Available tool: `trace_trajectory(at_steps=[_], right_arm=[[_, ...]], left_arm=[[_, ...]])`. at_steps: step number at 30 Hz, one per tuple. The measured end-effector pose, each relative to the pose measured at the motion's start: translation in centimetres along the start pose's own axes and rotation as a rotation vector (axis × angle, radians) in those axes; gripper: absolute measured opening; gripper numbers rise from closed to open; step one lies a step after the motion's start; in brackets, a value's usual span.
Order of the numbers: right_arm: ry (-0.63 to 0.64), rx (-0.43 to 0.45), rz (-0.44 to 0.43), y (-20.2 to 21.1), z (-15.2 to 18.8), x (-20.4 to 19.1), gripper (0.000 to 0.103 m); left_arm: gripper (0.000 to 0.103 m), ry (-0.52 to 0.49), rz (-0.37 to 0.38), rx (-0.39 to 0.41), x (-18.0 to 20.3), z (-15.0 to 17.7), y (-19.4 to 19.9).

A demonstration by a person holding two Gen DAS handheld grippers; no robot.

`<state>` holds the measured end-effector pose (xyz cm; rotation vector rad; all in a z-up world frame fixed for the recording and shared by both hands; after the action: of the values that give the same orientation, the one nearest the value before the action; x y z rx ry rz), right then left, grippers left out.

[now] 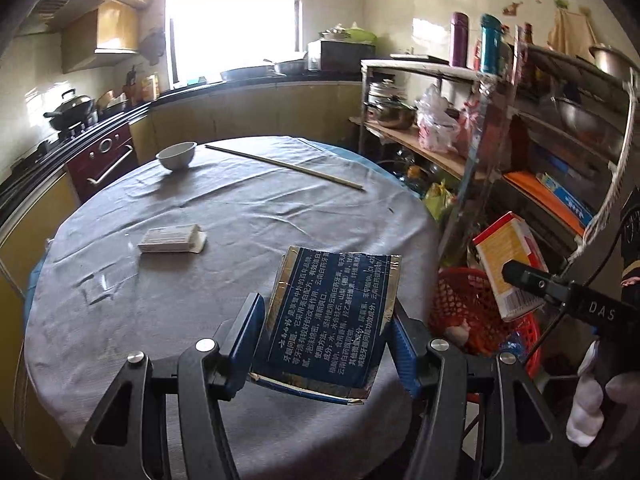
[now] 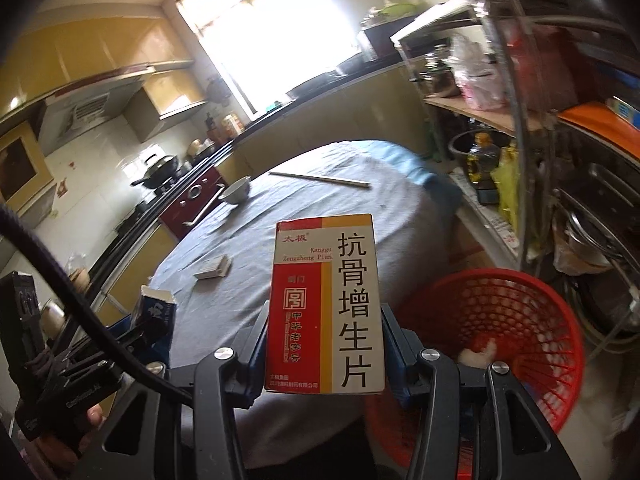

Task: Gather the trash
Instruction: 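Carry the packet with the left tool to the red basket while the right tool carries the box, then open the right tool to drop the box into the basket while the left tool drops the packet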

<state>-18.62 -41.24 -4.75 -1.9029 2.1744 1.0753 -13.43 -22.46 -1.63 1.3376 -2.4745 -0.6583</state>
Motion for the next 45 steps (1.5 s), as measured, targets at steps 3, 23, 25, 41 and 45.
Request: trace_trajectory(at_steps=[3, 23, 25, 41, 45], right_arm=[[-0.030, 0.007, 0.032, 0.7, 0.1, 2.2, 0.051], [-0.150, 0.019, 0.121, 3.2, 1.3, 9.9, 0.052], [-0.165, 0.017, 0.133, 3.4, 1.7, 10.8, 0.052], [-0.292, -0.010, 0.190, 1.9, 3.2, 15.6, 0.055], [-0.334, -0.018, 0.200, 1.2, 3.2, 16.5, 0.056]], left_arm=[[0.061, -0.031, 0.013, -0.009, 1.4, 0.0, -0.5], [0.061, -0.176, 0.188, -0.069, 10.8, -0.1, -4.6], [0.061, -0.182, 0.208, -0.090, 11.6, 0.2, -5.2], [0.062, -0.228, 0.287, -0.169, 15.6, 2.1, -8.7], [0.062, -0.221, 0.290, -0.178, 15.8, 2.1, -9.6]])
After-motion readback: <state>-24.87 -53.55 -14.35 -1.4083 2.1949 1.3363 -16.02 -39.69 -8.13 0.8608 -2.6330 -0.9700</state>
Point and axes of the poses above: each gripper's, at about its wrist camera, not at the fingertips, and y roughly against the way its jaws point, x to its right, z to its underside, the point moved 3 cm from there along -y, roughly the way its jaws point, and after that the axes turned 9 degrees about x, right-handed, at the moved point
